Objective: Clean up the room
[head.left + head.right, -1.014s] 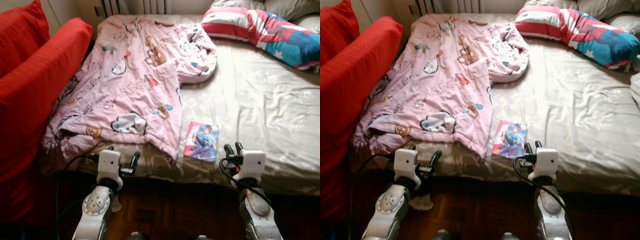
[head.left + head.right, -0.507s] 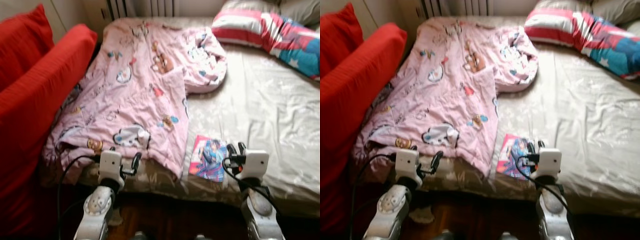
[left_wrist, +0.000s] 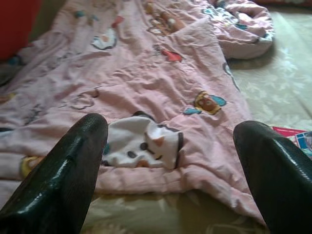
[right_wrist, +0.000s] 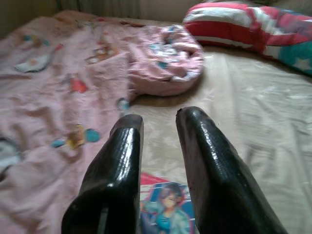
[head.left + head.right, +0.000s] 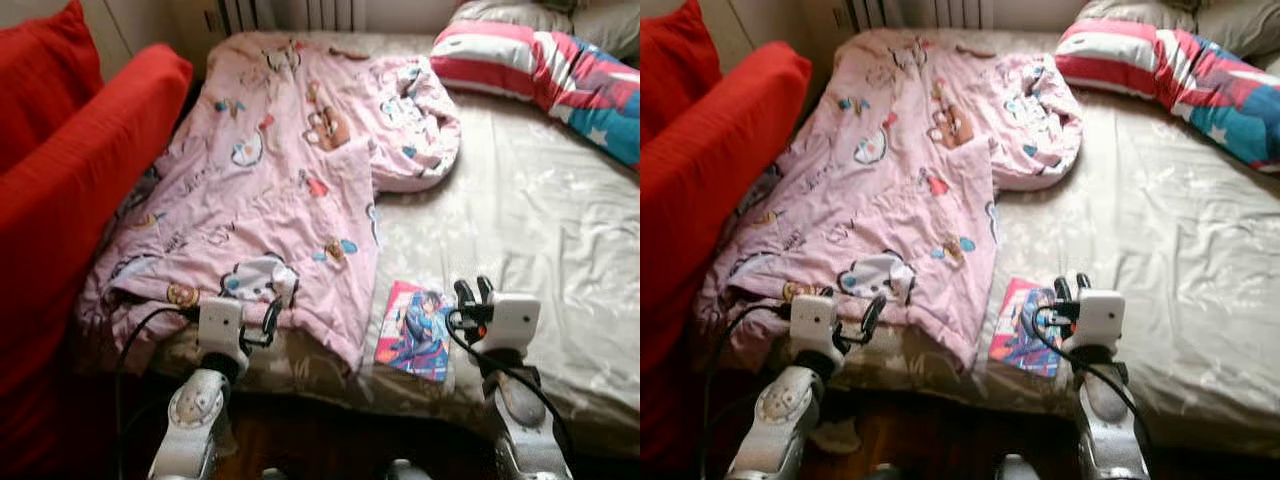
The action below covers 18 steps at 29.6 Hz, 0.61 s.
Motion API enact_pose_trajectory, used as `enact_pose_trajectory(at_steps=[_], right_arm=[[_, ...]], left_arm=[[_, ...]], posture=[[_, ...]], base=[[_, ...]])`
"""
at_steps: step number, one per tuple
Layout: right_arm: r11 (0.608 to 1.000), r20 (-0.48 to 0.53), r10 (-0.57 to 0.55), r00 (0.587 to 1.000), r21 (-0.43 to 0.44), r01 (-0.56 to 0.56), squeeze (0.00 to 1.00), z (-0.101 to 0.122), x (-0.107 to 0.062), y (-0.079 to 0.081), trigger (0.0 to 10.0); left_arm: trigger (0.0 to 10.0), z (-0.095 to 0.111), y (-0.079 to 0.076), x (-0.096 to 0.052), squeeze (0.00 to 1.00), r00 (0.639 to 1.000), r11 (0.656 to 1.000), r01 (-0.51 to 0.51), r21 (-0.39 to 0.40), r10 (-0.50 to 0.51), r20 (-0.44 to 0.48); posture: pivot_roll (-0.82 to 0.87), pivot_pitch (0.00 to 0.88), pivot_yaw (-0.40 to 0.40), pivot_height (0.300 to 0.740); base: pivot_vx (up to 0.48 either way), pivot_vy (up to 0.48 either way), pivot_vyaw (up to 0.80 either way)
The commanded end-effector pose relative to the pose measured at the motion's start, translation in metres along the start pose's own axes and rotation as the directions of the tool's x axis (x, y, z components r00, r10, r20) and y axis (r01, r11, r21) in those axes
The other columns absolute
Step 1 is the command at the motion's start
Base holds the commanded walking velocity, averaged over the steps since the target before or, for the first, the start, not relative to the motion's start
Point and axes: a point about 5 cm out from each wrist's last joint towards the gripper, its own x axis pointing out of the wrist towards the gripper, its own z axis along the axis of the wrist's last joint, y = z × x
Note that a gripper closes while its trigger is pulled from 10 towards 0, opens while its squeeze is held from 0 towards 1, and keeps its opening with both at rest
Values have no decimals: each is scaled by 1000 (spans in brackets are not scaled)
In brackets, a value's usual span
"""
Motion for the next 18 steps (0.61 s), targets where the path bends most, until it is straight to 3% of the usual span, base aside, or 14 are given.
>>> enact_pose_trajectory(at_steps=[1,18], right_arm=[[1000,8,0,1000,1,0,0,2,-2,-2,10000],[1000,-1,-22,1000,-2,22,0,1,-3,0,10000]], left_arm=[[10000,-7,5,-6,0,1000,1000,-24,-7,23,-21],[10000,-7,4,-8,0,1000,1000,-23,-5,22,-20]], posture=[[-91,198,33,740],[-89,213,41,740]], base=[[0,0,0],[0,0,0]])
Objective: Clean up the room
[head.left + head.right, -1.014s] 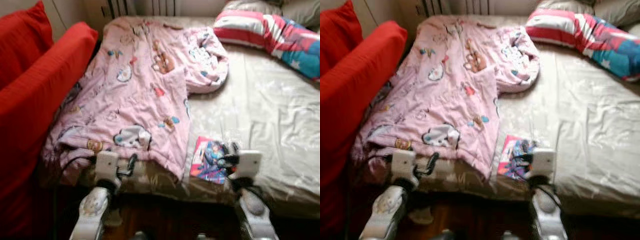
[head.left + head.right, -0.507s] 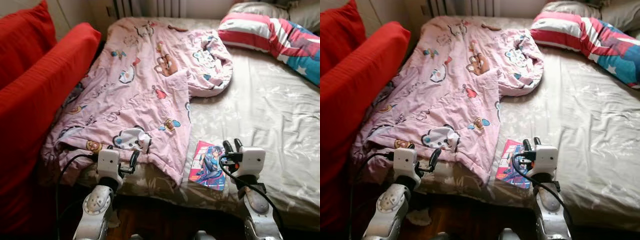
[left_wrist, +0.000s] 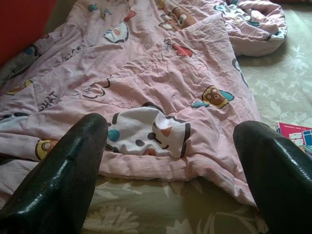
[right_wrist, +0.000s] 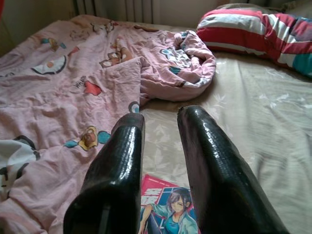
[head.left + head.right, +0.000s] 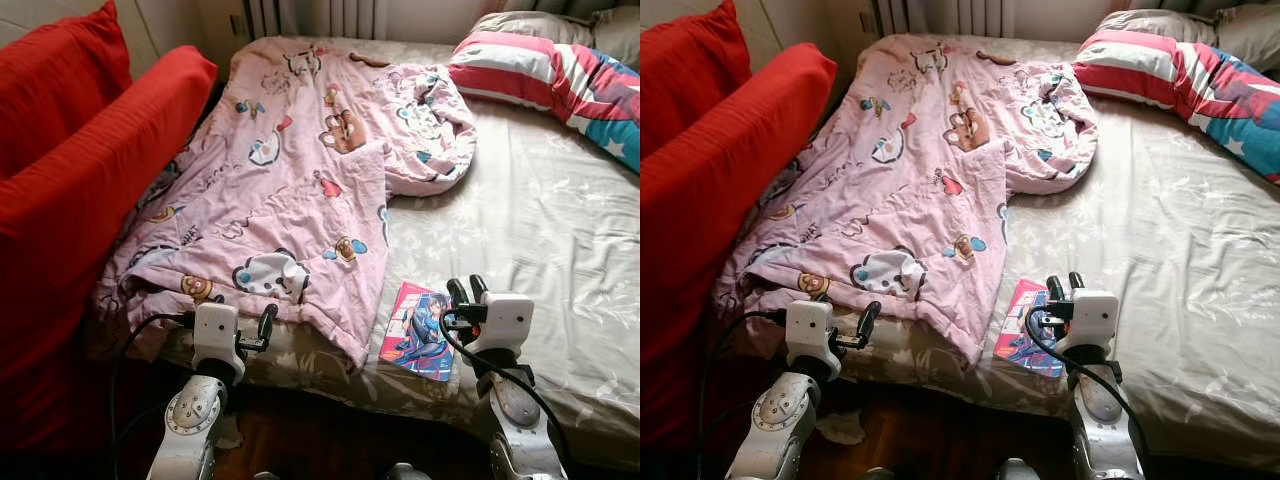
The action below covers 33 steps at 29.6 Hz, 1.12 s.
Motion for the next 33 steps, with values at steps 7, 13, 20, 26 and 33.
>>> enact_pose_trajectory(at_steps=[7,13,20,26,33], right_arm=[[1000,-33,-6,999,-3,6,0,-6,-4,2,10000],[1000,-40,-1,999,-2,1,0,-8,-5,5,10000],[1000,-24,6,1000,9,-6,0,-8,-6,7,10000],[1000,-31,4,1000,8,-4,0,-9,-7,8,10000],[1000,-57,9,998,8,-9,0,-11,-5,11,10000]], left_arm=[[10000,-4,4,-5,0,1000,1000,-7,2,7,-13],[10000,-4,4,-6,0,1000,1000,-6,6,6,-16],[10000,-5,5,-8,0,1000,1000,-1,9,1,-18],[10000,-5,4,-8,0,1000,1000,1,13,-1,-19],[10000,-4,6,-8,0,1000,1000,-5,17,5,-20]], posture=[[-84,208,44,715],[-81,204,46,675],[-82,195,50,655],[-80,191,52,655],[-76,204,50,650]], base=[[0,0,0],[0,0,0],[0,0,0],[0,0,0],[0,0,0]])
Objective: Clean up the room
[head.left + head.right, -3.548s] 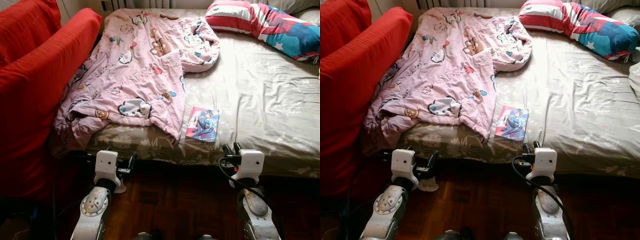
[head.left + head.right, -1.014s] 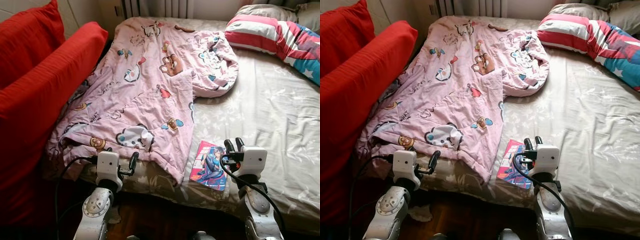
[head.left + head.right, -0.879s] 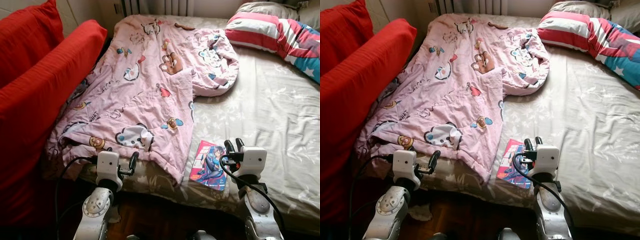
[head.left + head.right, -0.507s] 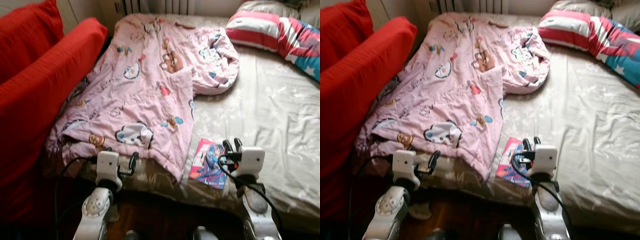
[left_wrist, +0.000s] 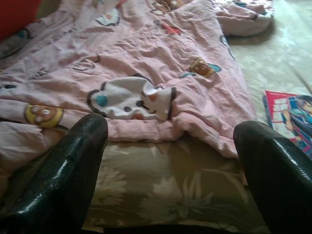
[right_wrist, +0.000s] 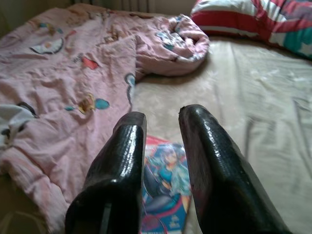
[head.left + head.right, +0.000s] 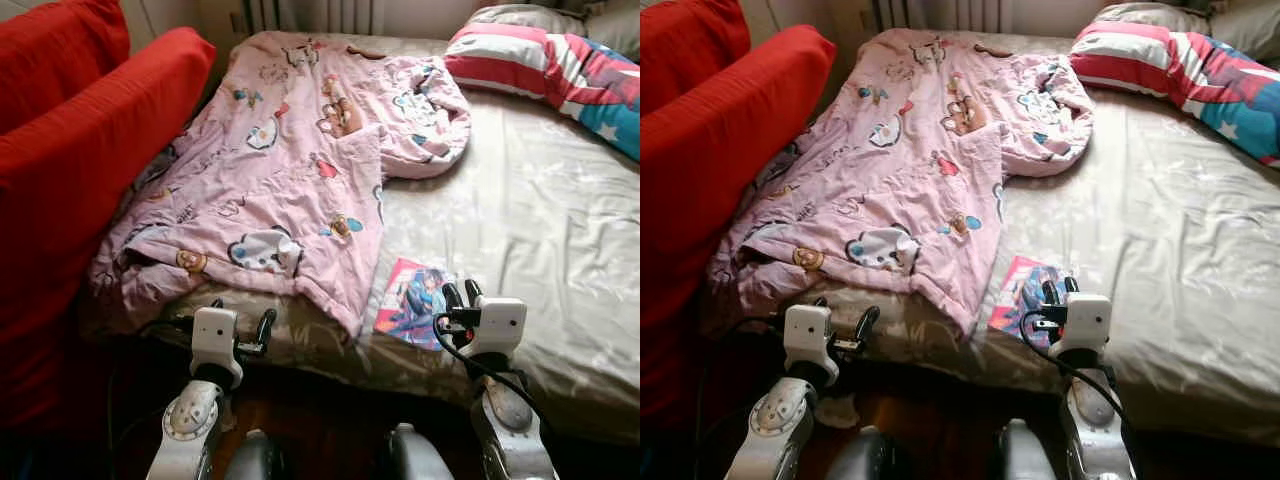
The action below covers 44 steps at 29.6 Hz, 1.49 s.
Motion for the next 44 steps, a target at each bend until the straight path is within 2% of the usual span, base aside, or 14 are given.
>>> enact_pose_trajectory(at_steps=[1,4,20,24,44], right_arm=[[1000,-30,5,1000,-4,-5,0,-5,-2,2,10000],[1000,-24,5,1000,-7,-5,0,-5,-2,2,10000],[1000,-45,11,999,-4,-11,0,-7,-3,2,10000],[1000,-39,22,999,-8,-23,0,-6,-2,4,10000],[1000,-45,25,999,-1,-25,0,-9,-6,4,10000]], left_arm=[[10000,0,5,-3,0,1000,1000,-6,10,6,-6],[10000,-1,5,-3,0,1000,1000,-9,10,9,-7],[10000,-1,3,-3,0,1000,1000,-13,5,13,-13],[10000,-1,3,-3,0,1000,1000,-14,5,14,-13],[10000,-2,3,-4,0,1000,1000,-14,7,15,-14]], posture=[[-76,204,50,650],[-77,207,49,632],[-78,223,42,632],[-79,227,41,607],[-80,236,40,607]], base=[[0,0,0],[0,0,0],[0,0,0],[0,0,0],[0,0,0]])
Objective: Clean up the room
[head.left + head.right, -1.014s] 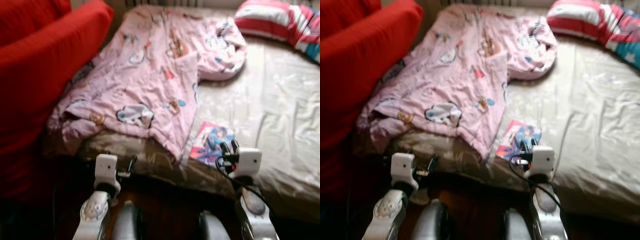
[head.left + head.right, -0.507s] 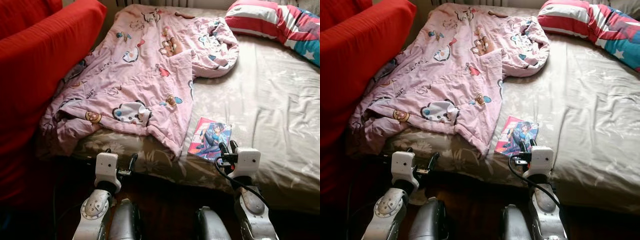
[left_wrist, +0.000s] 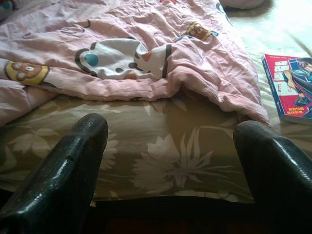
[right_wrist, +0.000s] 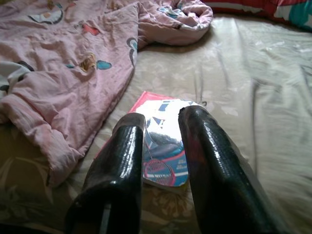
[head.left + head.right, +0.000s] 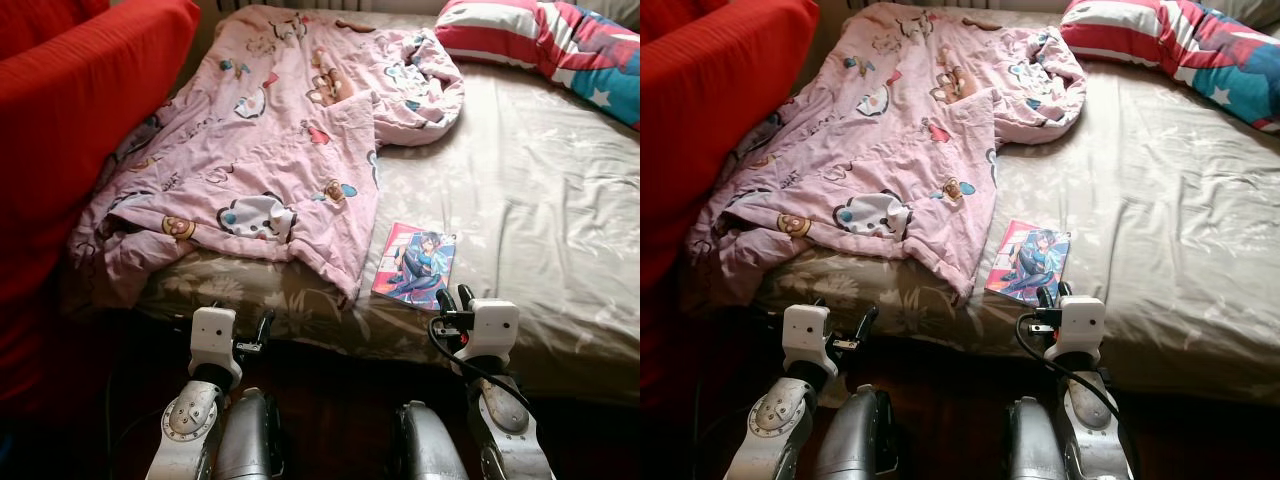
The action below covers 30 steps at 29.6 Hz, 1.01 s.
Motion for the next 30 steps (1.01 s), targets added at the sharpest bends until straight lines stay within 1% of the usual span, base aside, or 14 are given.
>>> enact_pose_trajectory(at_steps=[1,3,7,9,11,20,25,30], right_arm=[[1000,-29,2,1000,-5,-2,0,-5,-3,1,10000],[1000,-35,3,999,-9,-3,0,-6,-3,2,10000],[1000,-23,11,1000,-2,-11,0,-5,-2,3,10000],[1000,-7,10,1000,5,-10,0,-3,-3,3,10000],[1000,-32,0,999,-14,-1,0,-6,-3,3,10000],[1000,-32,9,999,0,-9,0,-8,-4,7,10000],[1000,-26,8,1000,1,-8,0,-6,-4,7,10000],[1000,-19,13,1000,-18,-13,0,-5,-4,7,10000]], left_arm=[[10000,-3,2,-3,0,1000,1000,-9,5,9,-17],[10000,-3,3,-3,0,1000,1000,-9,5,9,-17],[10000,-3,2,-3,0,1000,1000,-7,5,7,-17],[10000,-2,2,-3,0,1000,1000,-6,4,6,-16],[10000,-2,2,-3,0,1000,1000,-6,6,6,-16],[10000,-1,5,-4,0,1000,1000,-8,-1,8,-3],[10000,-1,4,-3,0,1000,1000,1,2,-1,-12],[10000,-2,3,-4,0,1000,1000,7,5,-7,-23]], posture=[[-80,236,40,607],[-80,237,41,607],[-80,239,43,582],[-80,239,43,582],[-81,241,44,582],[-76,245,49,582],[-78,244,51,582],[-77,244,53,582]], base=[[0,0,0],[0,0,0],[0,0,0],[0,0,0],[0,0,0],[0,0,0],[0,0,0],[0,0,0]])
